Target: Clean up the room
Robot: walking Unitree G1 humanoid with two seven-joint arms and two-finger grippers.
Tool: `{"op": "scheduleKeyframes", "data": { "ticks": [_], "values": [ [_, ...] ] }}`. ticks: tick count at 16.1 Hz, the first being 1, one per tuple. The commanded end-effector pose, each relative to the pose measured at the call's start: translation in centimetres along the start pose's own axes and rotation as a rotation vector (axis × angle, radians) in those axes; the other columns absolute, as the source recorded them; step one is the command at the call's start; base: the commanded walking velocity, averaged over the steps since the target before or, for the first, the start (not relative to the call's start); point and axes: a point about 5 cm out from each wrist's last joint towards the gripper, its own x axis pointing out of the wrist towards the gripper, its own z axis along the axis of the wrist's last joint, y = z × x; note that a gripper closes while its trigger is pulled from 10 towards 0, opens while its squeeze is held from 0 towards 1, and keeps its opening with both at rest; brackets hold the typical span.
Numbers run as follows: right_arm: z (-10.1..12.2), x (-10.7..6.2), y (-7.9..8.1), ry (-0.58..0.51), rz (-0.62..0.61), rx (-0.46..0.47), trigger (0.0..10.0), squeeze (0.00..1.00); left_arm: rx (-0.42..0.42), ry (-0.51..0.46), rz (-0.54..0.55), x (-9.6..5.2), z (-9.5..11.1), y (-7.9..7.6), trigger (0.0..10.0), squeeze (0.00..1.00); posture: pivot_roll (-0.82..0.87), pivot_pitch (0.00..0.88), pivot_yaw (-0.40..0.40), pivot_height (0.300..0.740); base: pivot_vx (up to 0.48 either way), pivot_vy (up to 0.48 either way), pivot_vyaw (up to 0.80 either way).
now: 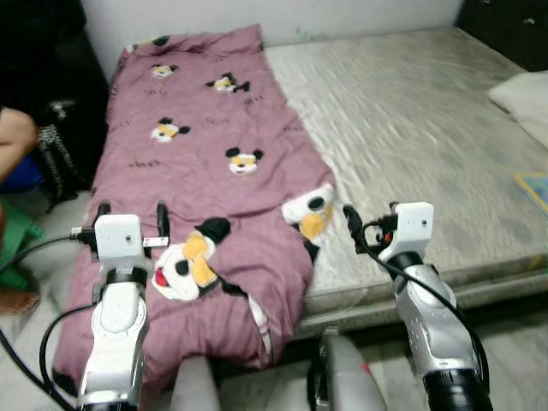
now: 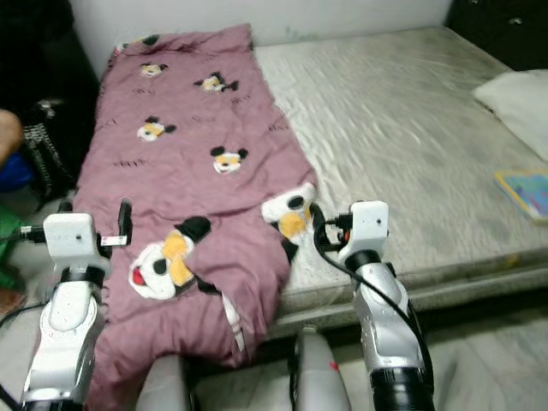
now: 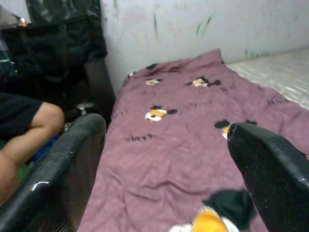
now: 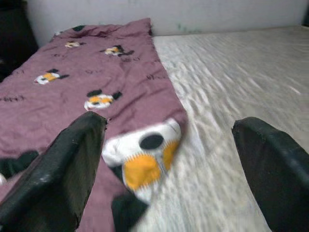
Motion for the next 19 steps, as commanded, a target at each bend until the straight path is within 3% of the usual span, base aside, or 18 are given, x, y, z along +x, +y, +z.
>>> {"op": "scheduleKeyframes", "data": {
  "ticks": [1, 9, 14, 19],
  "values": [
    [0.06, 0.21, 0.26, 0.001, 0.015, -0.004, 10.0, 0.00, 0.000, 0.006, 0.004, 0.27, 0.07, 0.13, 10.0, 0.00, -0.03, 0.053, 0.057, 0.604, 0.000, 0.000, 0.00],
    [0.03, 0.50, 0.28, 0.004, 0.034, -0.008, 10.0, 0.00, -0.019, 0.016, 0.002, 0.31, 0.08, 0.02, 10.0, 0.00, -0.03, 0.069, 0.053, 0.604, 0.000, 0.000, 0.00],
    [0.04, 0.60, 0.32, 0.005, 0.040, -0.008, 10.0, 0.00, -0.030, 0.021, -0.006, 0.41, 0.00, -0.10, 10.0, 0.00, -0.03, 0.072, 0.052, 0.554, 0.000, 0.000, 0.00],
    [-0.02, 0.67, 0.31, 0.008, 0.039, -0.006, 10.0, 0.00, -0.037, 0.023, -0.024, 0.42, -0.07, -0.38, 10.0, 0.00, -0.03, 0.074, 0.053, 0.554, 0.000, 0.480, 0.00]
  ]
}}
